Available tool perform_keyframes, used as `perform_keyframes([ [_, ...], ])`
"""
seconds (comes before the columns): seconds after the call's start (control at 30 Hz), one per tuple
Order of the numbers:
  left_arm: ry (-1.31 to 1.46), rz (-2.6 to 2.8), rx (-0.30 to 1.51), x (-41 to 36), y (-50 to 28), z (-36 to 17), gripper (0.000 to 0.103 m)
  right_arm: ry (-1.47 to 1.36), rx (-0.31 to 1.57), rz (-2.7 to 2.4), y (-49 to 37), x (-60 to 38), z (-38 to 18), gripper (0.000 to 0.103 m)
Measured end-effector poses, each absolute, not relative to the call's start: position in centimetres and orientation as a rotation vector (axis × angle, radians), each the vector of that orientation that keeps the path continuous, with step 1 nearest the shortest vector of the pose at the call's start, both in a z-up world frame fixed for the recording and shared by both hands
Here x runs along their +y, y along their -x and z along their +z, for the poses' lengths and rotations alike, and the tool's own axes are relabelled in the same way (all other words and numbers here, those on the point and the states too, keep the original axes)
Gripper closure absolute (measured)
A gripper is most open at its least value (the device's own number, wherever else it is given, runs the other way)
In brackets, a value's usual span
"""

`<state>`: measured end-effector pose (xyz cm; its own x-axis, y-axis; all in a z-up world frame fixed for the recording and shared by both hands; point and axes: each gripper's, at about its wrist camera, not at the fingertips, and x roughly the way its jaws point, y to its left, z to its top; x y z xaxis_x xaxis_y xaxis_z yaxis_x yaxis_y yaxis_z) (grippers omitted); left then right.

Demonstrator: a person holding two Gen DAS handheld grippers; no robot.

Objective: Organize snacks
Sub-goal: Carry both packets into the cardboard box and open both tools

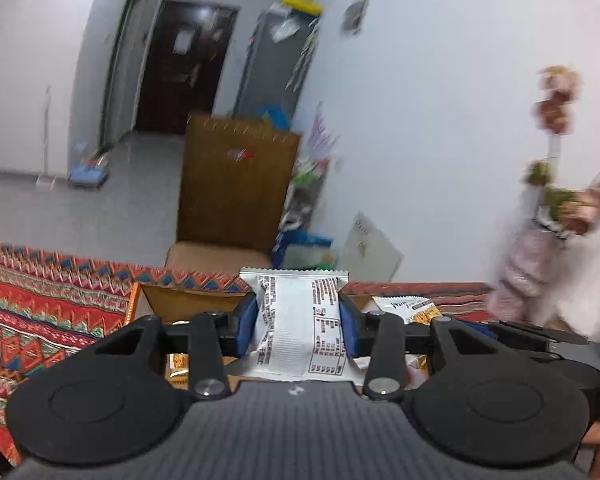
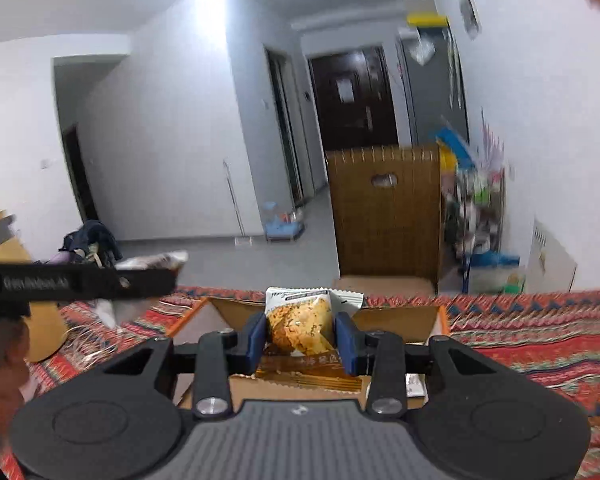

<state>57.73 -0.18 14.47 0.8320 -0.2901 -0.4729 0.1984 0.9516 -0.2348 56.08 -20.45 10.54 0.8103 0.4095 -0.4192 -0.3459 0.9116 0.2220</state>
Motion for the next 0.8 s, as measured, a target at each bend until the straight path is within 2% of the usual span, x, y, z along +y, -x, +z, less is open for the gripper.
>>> perform_keyframes([
  [0.27, 0.197, -0.205, 0.755, -0.6, -69.3, 6.3, 0.059, -0.191, 0.777, 0.329, -69.1, -18.5, 3.8, 0.064],
  [0.33, 0.213, -0.18, 0.762, -0.3, -70.2, 5.0, 0.044, -0.173, 0.795, 0.27, -70.5, -18.3, 2.5, 0.057],
  [0.37, 0.214, -0.175, 0.757, -0.3, -70.2, 4.7, 0.039, -0.173, 0.804, 0.259, -70.9, -18.3, 2.0, 0.049],
  [0.4, 0.21, -0.186, 0.754, -0.4, -70.1, 4.5, 0.038, -0.185, 0.806, 0.256, -71.0, -18.2, 1.7, 0.045],
  [0.57, 0.185, -0.224, 0.739, -0.7, -69.0, 4.9, 0.034, -0.24, 0.801, 0.254, -70.7, -18.1, 1.2, 0.044],
  [0.8, 0.145, -0.218, 0.726, -1.1, -65.9, 7.3, 0.033, -0.208, 0.77, 0.254, -67.6, -19.6, 3.9, 0.043],
])
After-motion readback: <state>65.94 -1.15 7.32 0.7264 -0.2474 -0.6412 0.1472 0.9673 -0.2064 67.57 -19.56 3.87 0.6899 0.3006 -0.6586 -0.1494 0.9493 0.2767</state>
